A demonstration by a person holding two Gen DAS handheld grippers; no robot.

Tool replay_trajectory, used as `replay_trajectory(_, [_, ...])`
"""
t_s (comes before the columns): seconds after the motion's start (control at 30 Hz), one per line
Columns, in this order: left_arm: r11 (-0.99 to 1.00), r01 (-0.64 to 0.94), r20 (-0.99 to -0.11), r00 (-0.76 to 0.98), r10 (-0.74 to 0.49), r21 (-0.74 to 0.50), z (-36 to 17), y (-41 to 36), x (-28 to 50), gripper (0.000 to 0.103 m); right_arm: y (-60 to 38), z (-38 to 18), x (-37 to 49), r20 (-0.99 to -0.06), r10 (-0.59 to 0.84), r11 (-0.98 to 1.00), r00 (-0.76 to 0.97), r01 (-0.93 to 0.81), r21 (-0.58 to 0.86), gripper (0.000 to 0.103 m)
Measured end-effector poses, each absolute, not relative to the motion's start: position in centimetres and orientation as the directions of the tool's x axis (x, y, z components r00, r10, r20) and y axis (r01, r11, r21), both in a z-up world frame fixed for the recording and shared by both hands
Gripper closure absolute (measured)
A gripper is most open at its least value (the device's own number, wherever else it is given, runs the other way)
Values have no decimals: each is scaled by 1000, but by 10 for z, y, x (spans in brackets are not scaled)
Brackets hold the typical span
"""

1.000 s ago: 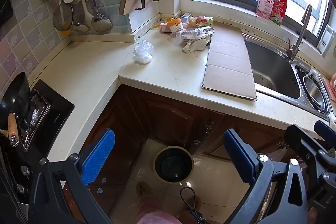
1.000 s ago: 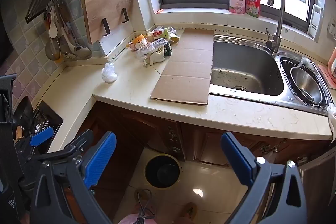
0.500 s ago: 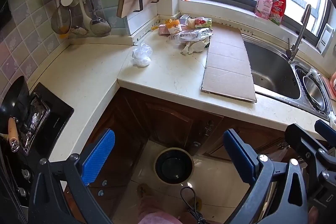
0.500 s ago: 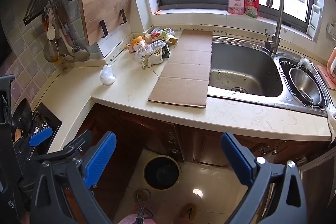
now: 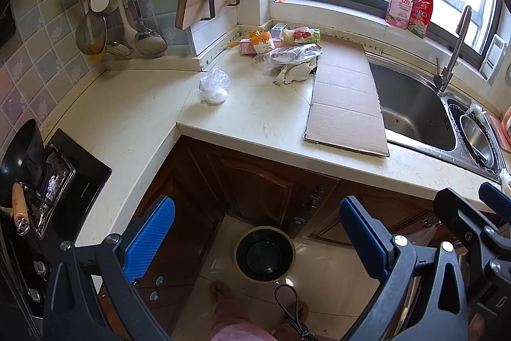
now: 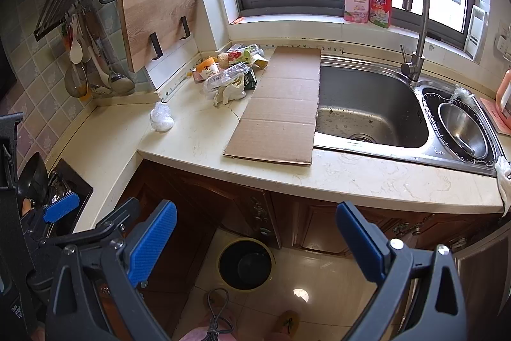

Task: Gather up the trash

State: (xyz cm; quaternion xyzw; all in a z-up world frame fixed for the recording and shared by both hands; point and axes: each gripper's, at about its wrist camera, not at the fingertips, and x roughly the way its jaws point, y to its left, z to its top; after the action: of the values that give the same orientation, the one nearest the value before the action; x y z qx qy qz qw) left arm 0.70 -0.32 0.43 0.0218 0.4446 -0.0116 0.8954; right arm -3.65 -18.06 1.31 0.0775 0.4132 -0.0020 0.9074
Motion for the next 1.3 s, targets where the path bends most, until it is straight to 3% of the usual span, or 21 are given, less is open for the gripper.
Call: replay_trajectory(1.3, [999, 25, -799, 601, 12, 34, 2, 3, 16, 1, -176, 9, -21, -756, 76, 988, 650, 54, 146, 2])
